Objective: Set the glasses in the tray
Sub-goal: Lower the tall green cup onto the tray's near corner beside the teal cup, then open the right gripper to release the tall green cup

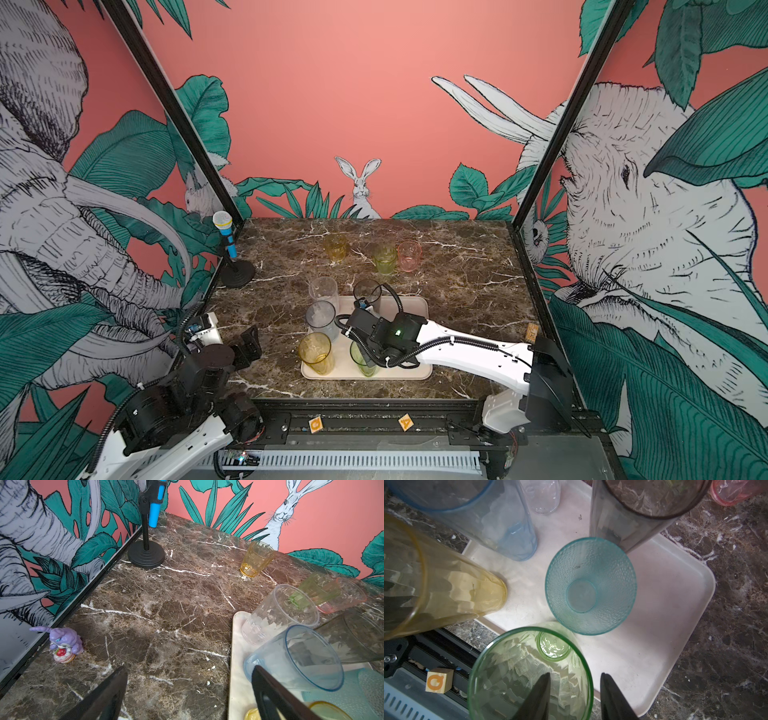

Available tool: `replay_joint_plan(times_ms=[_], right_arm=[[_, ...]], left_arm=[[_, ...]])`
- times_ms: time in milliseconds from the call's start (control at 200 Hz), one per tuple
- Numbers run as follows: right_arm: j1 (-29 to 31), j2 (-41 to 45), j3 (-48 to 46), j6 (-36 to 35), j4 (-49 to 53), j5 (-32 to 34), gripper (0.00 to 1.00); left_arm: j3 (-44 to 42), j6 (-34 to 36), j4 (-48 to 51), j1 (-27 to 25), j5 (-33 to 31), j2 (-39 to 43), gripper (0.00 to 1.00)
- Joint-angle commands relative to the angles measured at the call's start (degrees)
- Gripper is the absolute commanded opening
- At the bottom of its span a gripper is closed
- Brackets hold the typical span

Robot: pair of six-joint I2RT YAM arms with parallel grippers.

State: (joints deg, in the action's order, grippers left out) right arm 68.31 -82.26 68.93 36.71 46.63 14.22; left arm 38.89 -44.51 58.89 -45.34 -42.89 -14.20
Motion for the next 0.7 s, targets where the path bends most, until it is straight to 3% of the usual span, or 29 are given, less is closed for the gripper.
replay_joint_plan(times_ms=[0,145,495,695], right_arm=[[0.45,2.89,1.88,-0.95,2.66,1.12,0.45],[0.35,4.25,3.93,-3.63,3.97,2.78,0.51],[-1.22,6.23,12.28,-10.59,6.21,8.83,0.54],[-4.71,7.14,15.28,-13.51,5.17,8.13,0.54]], left_arm=[[-0.82,-1.50,1.25,-0.37,-1.64,0.54,0.94],[-0.84,-1.30,1.20,-0.41,-1.93,0.42,0.94],[-0.82,-1.41,1.30,-0.52,-2.29,0.42,0.94],[-0.25,1.99,-0.88,-0.45,-0.06,-0.30,0.94]])
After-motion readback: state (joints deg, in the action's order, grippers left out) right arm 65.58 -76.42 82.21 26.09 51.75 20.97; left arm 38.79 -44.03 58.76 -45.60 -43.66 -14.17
